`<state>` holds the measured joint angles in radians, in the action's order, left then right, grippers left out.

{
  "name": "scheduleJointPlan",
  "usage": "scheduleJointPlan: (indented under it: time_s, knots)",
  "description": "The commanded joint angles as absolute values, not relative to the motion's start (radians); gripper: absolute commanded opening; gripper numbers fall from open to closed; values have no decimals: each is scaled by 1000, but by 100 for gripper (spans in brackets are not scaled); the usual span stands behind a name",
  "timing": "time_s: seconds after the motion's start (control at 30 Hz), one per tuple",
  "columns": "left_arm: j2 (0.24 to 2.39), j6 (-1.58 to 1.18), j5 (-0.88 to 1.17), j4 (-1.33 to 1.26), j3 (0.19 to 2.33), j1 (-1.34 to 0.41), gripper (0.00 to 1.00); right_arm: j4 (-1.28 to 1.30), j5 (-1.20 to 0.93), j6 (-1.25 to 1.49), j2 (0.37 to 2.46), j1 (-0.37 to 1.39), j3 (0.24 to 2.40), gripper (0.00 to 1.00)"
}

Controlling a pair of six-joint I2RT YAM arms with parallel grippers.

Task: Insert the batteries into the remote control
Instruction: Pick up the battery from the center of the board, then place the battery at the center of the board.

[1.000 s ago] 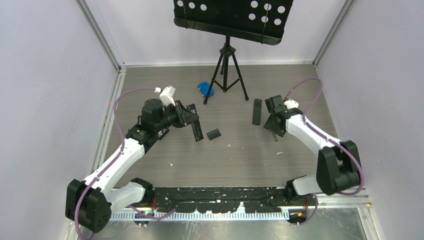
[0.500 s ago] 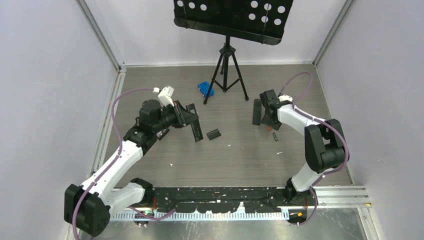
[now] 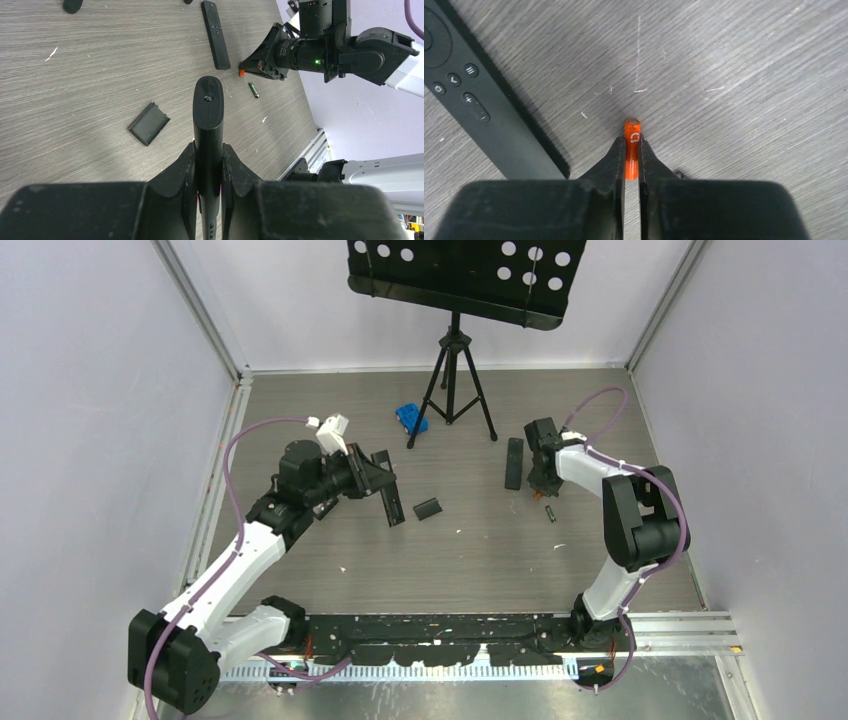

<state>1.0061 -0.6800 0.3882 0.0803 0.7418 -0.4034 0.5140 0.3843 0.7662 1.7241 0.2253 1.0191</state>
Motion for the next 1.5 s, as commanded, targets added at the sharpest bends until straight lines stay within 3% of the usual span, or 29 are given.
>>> scheduleJointPlan:
  time_s: [0.0, 0.23, 0.53, 0.7, 0.9, 1.1, 1.3, 1.47]
  knots:
    - [967, -663, 387, 72, 746, -400, 0, 466, 334, 777, 1735, 219, 1039, 5]
    - [961, -668, 379, 64, 736, -400, 0, 512, 259, 979, 1641, 305, 998, 0]
    - [960, -698, 386, 13, 685, -400, 0, 588, 423, 1577, 1502, 675, 836, 0]
    - [959, -693, 382, 14, 678, -400, 0, 673, 464, 1724, 1548, 745, 890, 1]
    - [947, -683, 370, 29, 675, -400, 0, 672, 441, 1721, 1597, 746, 936, 34]
    - [946, -669, 361, 56, 691, -400, 0, 669, 531, 1535, 1508, 746, 986, 47]
    - [964, -667, 365, 83, 718, -396, 0, 432, 609, 814, 1349, 735, 950, 56]
    - [970, -665, 362, 87, 726, -386, 0, 318, 262, 205, 1342, 687, 908, 59]
